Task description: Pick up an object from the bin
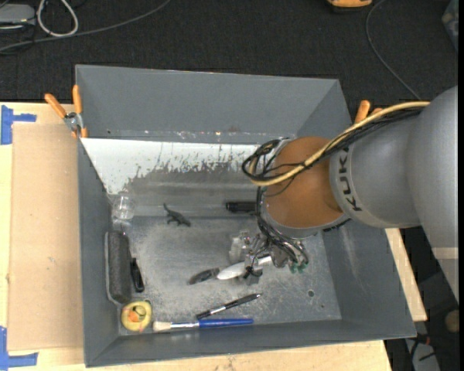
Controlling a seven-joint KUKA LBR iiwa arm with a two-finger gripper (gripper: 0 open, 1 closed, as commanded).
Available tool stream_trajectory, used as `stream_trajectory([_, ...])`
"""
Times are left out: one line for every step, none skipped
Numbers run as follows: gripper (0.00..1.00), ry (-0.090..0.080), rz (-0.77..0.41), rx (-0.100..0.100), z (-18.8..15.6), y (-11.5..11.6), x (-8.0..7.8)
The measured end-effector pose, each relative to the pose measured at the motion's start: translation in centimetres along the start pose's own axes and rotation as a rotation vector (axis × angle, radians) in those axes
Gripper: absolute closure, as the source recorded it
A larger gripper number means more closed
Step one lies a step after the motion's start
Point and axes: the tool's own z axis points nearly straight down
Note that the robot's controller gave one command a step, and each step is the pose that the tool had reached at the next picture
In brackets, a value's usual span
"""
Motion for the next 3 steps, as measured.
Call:
stream_trajectory([1.00,0.000,0.000,0.000,0.0,0.0,0.0])
stream_trajectory([1.00,0.010,-0.001,-0.001,-2.1,0.1,0.3])
stream_trajectory([1.00,0.000,-0.003,0.000,-6.4,0.1,0.0])
